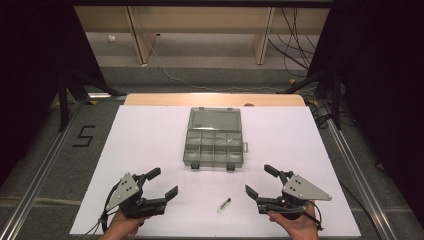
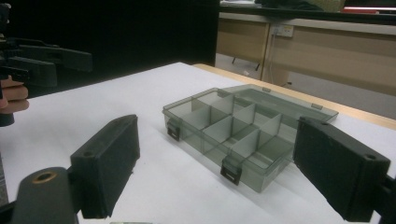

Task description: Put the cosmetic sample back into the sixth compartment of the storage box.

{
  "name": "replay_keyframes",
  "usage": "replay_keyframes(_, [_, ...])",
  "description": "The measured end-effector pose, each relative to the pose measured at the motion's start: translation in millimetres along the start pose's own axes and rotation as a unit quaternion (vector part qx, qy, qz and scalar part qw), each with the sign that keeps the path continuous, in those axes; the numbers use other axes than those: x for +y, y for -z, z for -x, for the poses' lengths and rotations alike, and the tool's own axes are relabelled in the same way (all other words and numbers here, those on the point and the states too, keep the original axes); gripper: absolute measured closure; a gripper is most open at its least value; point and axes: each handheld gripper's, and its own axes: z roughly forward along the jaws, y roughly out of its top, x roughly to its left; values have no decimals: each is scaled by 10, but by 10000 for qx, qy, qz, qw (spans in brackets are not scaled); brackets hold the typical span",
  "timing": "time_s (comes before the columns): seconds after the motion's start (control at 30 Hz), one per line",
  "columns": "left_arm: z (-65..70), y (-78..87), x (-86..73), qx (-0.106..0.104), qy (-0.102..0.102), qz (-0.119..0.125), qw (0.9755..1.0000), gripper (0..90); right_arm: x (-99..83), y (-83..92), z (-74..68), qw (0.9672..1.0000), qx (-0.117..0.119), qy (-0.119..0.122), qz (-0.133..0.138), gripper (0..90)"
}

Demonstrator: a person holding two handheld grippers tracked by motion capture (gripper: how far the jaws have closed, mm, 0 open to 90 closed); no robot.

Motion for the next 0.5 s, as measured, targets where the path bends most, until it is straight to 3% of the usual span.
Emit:
replay_keyframes(0.37, [-7, -5, 2, 20, 8, 25, 10000, 150, 7, -44, -34, 9996, 153, 186, -110, 157])
replay_keyframes(0.5, [-10, -12, 2, 27, 18, 4, 10000, 150, -5, -129, -57, 9983, 292, 452, -230, 158])
